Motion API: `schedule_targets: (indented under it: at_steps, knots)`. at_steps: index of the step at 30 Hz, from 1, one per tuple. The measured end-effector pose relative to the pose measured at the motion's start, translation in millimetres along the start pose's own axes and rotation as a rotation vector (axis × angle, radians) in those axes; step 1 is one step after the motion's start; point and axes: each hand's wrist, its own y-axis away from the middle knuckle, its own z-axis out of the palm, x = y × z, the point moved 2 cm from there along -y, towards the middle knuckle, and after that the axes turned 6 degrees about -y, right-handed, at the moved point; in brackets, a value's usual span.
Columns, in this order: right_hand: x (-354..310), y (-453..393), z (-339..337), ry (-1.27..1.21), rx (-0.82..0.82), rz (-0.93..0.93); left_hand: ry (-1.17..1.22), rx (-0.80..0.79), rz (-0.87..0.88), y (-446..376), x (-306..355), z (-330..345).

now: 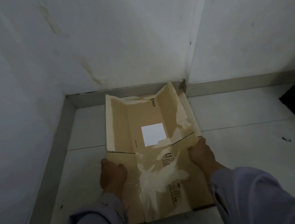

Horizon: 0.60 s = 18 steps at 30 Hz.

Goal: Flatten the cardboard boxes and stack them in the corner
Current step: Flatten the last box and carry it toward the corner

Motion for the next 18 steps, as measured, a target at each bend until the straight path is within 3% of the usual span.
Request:
schedule_targets:
  at_steps: [5, 10, 18]
  knots:
    - [35.9, -25.3, 5.8, 0.03, 0.009, 0.173, -0.03, -0.059, 0.01, -25.6, -14.4, 21.7]
    - [47.1, -41.7, 9.4, -0.013, 0.132, 0.141, 0.004, -0.085, 0.051, -36.5, -7.1, 42.9]
    - [55.2, -63.2, 11.8, 0.068, 0.147, 0.099, -0.1, -0.058, 0.013, -69.0, 1.7, 54.4]
